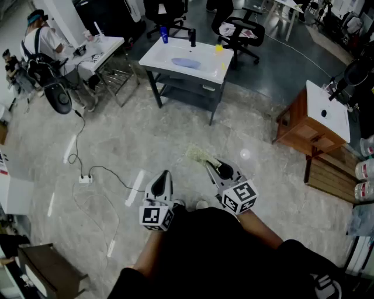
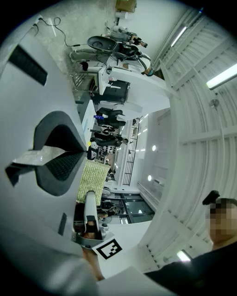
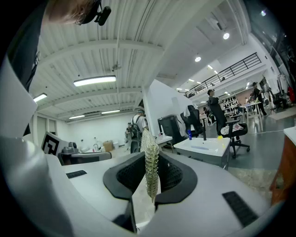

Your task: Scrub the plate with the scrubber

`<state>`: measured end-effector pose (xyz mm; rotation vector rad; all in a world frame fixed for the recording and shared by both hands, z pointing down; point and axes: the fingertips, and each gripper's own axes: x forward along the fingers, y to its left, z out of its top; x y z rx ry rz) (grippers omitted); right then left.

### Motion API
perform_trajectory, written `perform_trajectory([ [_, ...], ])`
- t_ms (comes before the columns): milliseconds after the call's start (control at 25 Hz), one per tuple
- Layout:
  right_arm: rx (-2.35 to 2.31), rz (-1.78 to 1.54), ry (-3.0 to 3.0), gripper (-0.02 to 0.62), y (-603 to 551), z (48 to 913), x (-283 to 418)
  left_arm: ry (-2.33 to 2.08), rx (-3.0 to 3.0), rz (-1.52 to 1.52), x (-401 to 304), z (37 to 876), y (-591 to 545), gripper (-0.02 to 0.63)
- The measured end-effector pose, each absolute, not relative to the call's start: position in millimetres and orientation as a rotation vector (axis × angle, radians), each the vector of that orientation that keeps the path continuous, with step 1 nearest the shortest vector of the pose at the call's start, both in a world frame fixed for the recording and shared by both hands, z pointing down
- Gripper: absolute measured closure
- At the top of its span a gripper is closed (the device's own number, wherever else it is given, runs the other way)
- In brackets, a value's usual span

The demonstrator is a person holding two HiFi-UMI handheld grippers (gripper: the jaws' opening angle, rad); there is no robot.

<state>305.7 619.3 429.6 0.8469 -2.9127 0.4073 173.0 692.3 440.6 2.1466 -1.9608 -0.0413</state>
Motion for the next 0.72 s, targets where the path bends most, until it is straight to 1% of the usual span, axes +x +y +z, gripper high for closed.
perform_trajectory([
  [240,0.862,0.385,-2.909,0.537,614,433,321,-1.997,2.123,-0.035,180,444,693,0.603],
  [440,0.856,0.505,-2.909,0.535,612,435,329,-2.009,2.096,-0.040,180,444,695,0.603],
  [720,0.811,0.525,-2.899,0.535,610,446,316,-2.016,2.051,-0.044,169,455,698,0.603],
])
